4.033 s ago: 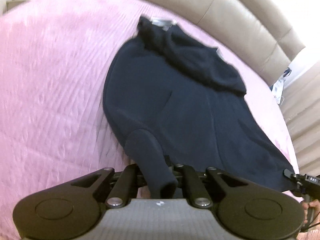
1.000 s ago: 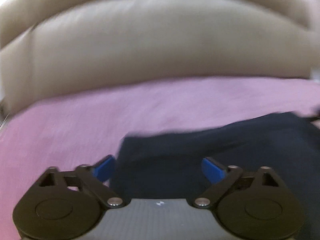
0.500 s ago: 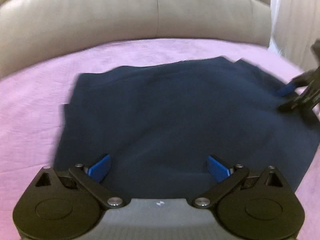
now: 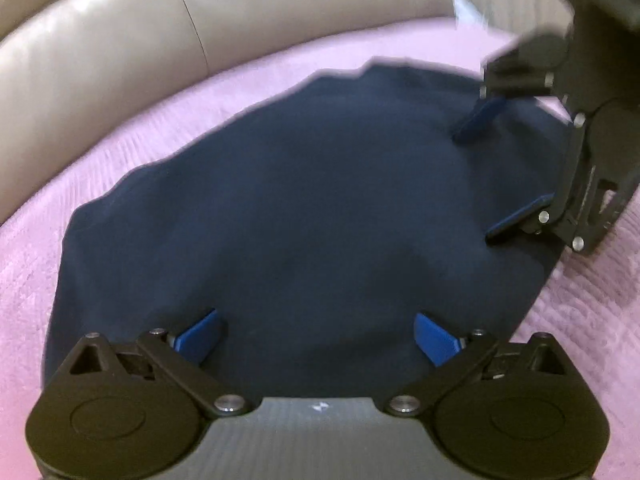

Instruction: Fold large clothes

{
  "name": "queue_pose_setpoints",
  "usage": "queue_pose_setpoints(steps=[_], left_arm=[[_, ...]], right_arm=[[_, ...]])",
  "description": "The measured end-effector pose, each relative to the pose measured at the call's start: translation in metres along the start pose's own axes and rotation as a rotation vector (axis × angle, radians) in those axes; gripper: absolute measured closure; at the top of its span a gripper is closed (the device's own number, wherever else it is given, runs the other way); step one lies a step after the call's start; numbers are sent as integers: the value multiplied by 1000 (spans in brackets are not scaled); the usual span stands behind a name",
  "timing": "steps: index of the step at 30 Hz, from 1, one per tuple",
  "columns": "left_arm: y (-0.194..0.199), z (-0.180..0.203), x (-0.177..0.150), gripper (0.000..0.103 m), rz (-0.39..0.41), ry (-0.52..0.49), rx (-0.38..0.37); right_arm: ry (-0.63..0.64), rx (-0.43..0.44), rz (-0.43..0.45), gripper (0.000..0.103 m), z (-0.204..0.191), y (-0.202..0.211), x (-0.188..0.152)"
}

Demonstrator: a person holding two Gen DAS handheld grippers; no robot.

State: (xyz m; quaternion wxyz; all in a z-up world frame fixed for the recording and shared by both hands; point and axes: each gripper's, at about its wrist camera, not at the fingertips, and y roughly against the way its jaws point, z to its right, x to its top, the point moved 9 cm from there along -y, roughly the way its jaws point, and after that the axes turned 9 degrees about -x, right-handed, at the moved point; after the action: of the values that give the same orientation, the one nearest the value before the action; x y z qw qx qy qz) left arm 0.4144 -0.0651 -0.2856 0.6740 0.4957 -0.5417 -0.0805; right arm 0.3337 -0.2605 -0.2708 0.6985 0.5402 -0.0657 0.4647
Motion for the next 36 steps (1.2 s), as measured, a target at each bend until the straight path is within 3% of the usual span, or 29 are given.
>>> queue_pose_setpoints(steps=[3, 7, 12, 14, 15, 17, 20, 22, 25, 28, 30, 31, 34, 36], left_arm=[[15, -17, -19, 0, 39, 79, 40], [36, -42, -40, 0, 40, 150, 33], [68, -50, -74, 0, 8, 180, 48], [78, -68, -92, 0, 17, 263, 47], [84, -77, -98, 0, 16, 312, 68], [87, -96, -99, 0, 18, 419, 76], [97, -125, -91, 0, 108, 523, 32], [93, -151, -82, 0, 127, 582, -4], [79, -187, -64, 1, 140, 667, -71], [56, -211, -36, 10, 141, 724, -140], [39, -223, -25, 34, 123, 724, -161], [28, -223, -20, 37, 110, 720, -169], [7, -221, -12, 21, 72, 701, -210], [0, -217, -10, 2, 87, 701, -267]], right_arm=[[-160, 31, -63, 0, 24, -3, -21], [-125, -9, -56, 0, 40, 4, -52], [-298, -19, -214, 0, 60, -1, -63], [-368, -41, -311, 1, 67, -2, -51], [-427, -74, -314, 1, 73, 0, -40], [-606, -92, -237, 1, 86, 4, -11], [-822, -57, -148, 1, 93, -7, 37], [-844, -60, -138, 1, 89, -29, 66], [-830, -130, -156, 1, 85, -65, 96], [-843, -155, -153, 1, 86, -87, 104], [-853, -171, -159, 1, 93, -101, 108], [-863, -177, -159, 1, 101, -103, 105], [-911, -209, -162, 1, 119, -111, 93], [-921, -237, -168, 1, 122, -130, 99]])
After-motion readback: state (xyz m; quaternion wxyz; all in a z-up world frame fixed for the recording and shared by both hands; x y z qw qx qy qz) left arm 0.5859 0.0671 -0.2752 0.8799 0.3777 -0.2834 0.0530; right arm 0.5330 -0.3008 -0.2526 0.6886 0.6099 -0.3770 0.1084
